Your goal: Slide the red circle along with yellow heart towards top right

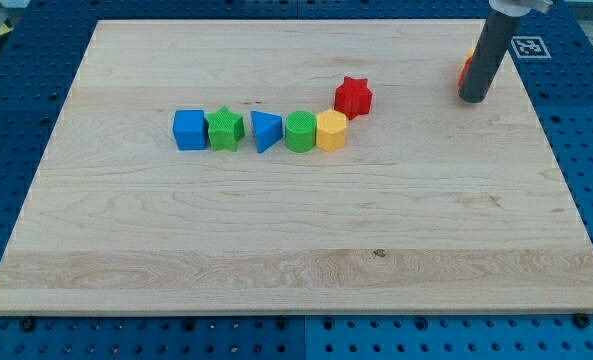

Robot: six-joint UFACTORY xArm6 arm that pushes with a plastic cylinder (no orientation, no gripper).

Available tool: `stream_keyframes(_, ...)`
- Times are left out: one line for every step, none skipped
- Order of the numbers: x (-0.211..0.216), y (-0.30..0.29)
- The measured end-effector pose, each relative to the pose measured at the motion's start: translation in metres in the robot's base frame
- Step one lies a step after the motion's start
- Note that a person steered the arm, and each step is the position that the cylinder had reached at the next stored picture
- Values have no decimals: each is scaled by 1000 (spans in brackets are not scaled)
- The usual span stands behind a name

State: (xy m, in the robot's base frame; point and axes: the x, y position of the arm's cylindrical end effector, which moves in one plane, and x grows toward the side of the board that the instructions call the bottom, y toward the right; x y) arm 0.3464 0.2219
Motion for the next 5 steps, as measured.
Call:
stream_keyframes(-13,5)
stream_keyframes(-13,25)
stream_keyframes(-20,35)
stream_keyframes(-29,41)
stream_keyframes(-43,66)
